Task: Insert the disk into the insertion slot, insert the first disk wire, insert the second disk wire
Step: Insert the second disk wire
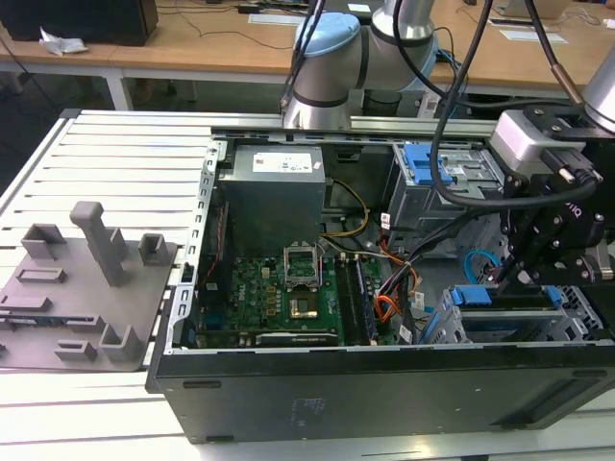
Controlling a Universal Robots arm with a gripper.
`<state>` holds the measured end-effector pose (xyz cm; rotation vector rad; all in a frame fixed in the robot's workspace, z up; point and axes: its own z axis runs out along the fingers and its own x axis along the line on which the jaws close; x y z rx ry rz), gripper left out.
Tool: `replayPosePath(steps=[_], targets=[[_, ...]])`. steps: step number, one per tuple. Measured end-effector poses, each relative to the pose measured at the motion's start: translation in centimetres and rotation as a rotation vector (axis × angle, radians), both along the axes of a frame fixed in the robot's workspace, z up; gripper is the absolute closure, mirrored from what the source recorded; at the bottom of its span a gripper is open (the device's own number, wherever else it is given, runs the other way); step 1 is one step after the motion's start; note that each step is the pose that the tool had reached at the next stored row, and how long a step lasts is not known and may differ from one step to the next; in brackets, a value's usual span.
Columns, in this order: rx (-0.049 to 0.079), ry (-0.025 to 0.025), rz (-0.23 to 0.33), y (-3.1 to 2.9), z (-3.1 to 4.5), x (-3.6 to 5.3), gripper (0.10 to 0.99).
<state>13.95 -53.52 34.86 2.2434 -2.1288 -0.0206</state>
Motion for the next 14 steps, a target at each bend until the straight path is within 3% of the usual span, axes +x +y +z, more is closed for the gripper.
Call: replayPosePath(steps=[1,14], targets=[[0.0,0.0,0.0,0.22,-0.01,0.03,0.925],[0.0,0.0,0.0,0.39,-0.16,0.05,0.925]])
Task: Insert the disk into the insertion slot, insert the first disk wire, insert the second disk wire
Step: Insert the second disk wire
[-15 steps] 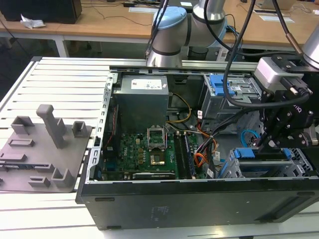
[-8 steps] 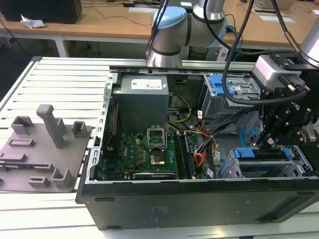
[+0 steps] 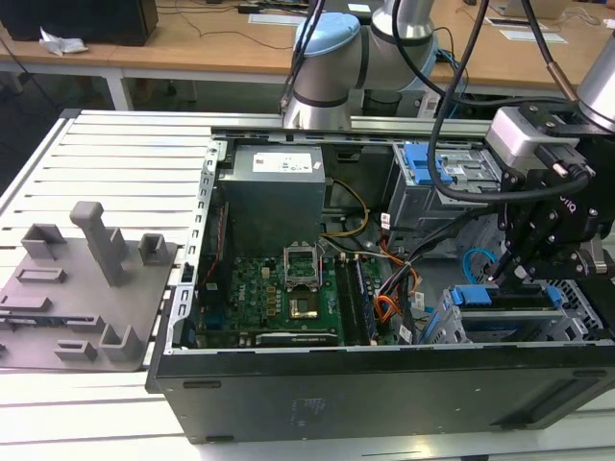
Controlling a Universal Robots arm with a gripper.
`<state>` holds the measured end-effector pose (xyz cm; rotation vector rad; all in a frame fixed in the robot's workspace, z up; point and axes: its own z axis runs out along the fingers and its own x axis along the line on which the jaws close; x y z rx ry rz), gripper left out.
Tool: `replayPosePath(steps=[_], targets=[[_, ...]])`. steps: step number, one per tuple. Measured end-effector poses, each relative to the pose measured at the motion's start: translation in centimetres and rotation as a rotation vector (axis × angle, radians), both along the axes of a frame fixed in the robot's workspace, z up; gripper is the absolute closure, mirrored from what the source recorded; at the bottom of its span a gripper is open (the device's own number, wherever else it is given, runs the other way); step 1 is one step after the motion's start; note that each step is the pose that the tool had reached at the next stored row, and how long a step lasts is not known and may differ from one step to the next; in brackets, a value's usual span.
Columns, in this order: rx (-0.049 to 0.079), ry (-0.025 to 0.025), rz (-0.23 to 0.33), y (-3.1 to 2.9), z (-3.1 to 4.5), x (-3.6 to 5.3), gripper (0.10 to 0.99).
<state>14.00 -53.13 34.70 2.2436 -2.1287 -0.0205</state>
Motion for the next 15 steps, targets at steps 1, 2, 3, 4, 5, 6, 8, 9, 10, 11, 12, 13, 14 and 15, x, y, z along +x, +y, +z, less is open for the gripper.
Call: replayPosePath(steps=[1,2,3,4,5,6,8,9,10,11,12,13,14,15], targets=[[0.0,0.0,0.0,0.0,-0.01,0.01,0.925],[0.0,0.0,0.0,0.0,-0.04,0.04,0.925],[0.0,0.0,0.0,0.0,-0.07,0.06,0.925],[0.0,0.0,0.0,-0.01,-0.11,0.08,0.925],[0.0,0.0001,0.0,-0.03,-0.15,0.09,0.925],[0.0,0.0001,0.0,-0.07,-0.22,0.11,0.925],[0.0,0.0,0.0,-0.14,-0.31,0.16,0.925],[0.0,0.0,0.0,-0.17,-0.33,0.17,0.925],[0.0,0.0,0.0,-0.19,-0.36,0.18,0.925],[0.0,0.0,0.0,-0.22,-0.38,0.2,0.925],[0.0,0.0001,0.0,-0.27,-0.41,0.22,0.925],[0.0,0.0,0.0,-0.31,-0.43,0.23,0.925],[0.0,0.0,0.0,-0.35,-0.45,0.24,0.925],[0.0,0.0,0.0,-0.47,-0.48,0.25,0.925]])
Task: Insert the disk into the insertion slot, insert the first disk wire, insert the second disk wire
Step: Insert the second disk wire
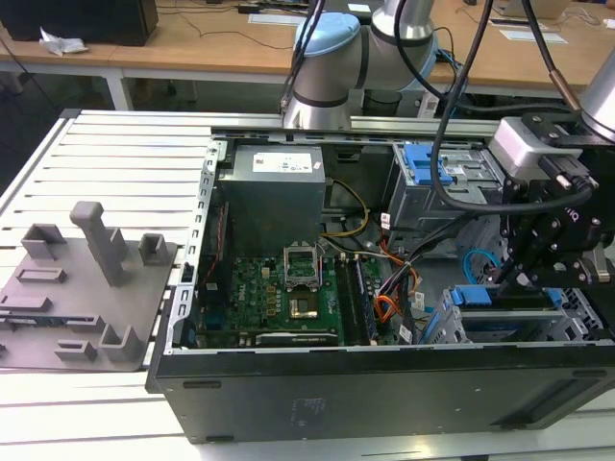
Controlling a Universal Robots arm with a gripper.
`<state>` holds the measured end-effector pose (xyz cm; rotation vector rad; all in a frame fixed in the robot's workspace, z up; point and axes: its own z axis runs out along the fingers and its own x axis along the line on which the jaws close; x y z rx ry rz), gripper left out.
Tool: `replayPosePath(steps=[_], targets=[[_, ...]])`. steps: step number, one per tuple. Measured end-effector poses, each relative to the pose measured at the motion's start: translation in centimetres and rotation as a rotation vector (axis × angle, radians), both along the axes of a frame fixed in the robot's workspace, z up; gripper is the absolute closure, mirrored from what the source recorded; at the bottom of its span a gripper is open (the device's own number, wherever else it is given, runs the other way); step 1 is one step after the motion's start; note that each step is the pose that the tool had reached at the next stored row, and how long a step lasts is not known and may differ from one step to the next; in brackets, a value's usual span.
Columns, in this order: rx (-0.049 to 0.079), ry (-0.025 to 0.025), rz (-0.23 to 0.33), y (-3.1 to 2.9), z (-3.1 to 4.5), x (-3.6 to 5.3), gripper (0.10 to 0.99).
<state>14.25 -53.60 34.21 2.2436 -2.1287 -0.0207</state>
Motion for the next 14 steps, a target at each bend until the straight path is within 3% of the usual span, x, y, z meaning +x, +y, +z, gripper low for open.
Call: replayPosePath(steps=[5,14], targets=[[0.002,0.0,0.0,-0.34,-0.11,0.07,0.925],[0.002,0.0,0.0,-0.37,-0.43,0.09,0.925]])
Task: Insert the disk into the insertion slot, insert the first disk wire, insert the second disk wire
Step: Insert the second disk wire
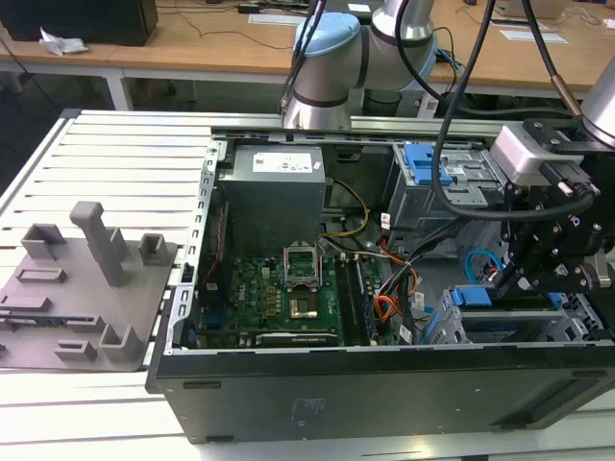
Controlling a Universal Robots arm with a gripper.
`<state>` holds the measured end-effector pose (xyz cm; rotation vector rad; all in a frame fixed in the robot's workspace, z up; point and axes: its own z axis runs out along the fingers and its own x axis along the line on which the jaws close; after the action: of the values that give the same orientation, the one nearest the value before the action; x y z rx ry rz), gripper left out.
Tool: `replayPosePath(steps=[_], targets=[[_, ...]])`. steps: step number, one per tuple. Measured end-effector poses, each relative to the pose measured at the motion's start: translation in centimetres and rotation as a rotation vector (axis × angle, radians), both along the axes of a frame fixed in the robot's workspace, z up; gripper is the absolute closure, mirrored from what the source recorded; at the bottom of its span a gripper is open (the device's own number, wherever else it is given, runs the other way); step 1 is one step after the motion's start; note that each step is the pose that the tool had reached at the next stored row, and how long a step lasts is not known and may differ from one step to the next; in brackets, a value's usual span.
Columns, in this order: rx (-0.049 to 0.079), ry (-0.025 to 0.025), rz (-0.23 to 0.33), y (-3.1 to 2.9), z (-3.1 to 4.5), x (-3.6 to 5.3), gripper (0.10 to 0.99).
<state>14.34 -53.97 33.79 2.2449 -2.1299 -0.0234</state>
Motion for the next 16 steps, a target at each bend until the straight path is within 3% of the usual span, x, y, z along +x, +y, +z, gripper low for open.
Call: replayPosePath(steps=[13,16], targets=[[0.0,0.0,0.0,0.0,-0.09,0.0,0.925],[0.0,0.0,0.0,0.0,-0.08,0.0,0.847]])
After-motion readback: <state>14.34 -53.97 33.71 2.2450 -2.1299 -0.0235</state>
